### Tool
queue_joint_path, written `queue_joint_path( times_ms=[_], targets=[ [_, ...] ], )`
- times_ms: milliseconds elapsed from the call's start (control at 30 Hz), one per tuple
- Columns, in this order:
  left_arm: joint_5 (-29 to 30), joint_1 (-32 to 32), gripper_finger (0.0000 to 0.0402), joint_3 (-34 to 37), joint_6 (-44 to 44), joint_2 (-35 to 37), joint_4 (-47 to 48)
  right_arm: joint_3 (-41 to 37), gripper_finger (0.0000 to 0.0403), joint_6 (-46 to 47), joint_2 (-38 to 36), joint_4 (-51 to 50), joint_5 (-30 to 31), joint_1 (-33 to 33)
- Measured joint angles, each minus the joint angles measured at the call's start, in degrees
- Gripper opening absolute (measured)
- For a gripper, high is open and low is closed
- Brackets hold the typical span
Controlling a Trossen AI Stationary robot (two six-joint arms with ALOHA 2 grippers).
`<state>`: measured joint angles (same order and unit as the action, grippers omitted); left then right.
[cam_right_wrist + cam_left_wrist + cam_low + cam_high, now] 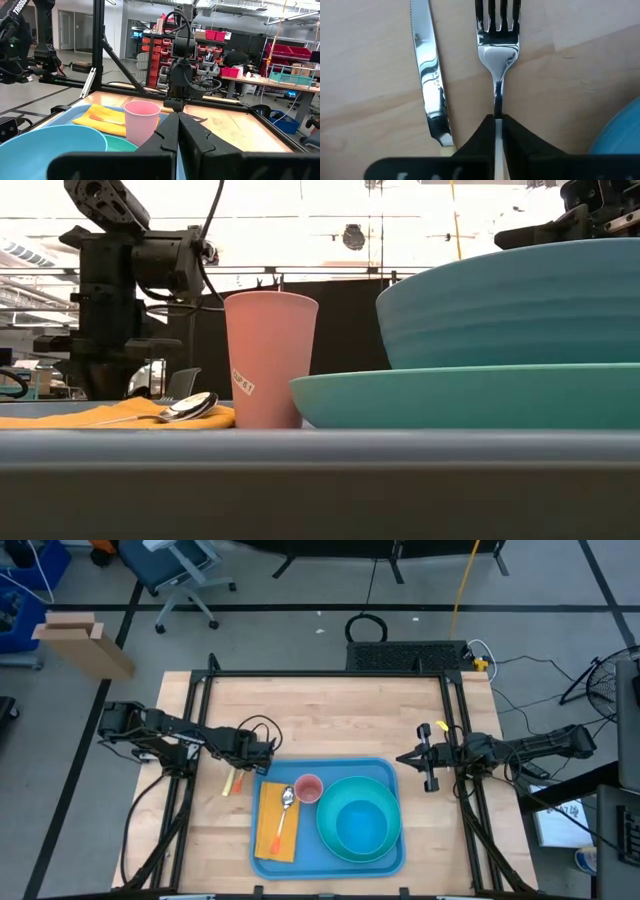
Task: Set up tray
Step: Put the orange fork to the left of the orange spoon on top of the yellow table napkin on the blue serving tray
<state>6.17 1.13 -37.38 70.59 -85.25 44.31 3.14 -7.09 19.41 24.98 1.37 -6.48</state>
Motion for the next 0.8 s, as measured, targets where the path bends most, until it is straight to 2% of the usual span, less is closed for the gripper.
queue_joint_path(
  times_ms=[100,200,400,533,667,800],
  targets=[
    [0.2,-0.7,0.0023,-1.0,-1.1,-0.2,0.8,0.0,0.0,0.0,0.0,0.0,0.0,0.0],
    [1.2,-1.5,0.001,-3.6,-1.5,-0.2,4.1,0.0,0.0,0.0,0.0,0.0,0.0,0.0],
    [1.6,-5.6,0.0017,-13.7,-0.4,1.6,13.4,0.0,0.0,0.0,0.0,-0.1,0.0,0.0],
    [3.9,-11.2,0.0009,-21.6,3.1,2.2,18.5,0.0,0.0,0.0,0.0,-0.2,0.0,0.0],
    [7.3,-18.2,0.0015,-27.1,8.8,2.3,17.6,0.0,0.0,0.0,0.0,-0.9,0.0,0.0],
    [10.1,-24.3,0.0009,-27.7,14.6,2.0,9.9,0.0,0.0,0.0,0.0,-1.1,0.0,0.0]
  ],
)
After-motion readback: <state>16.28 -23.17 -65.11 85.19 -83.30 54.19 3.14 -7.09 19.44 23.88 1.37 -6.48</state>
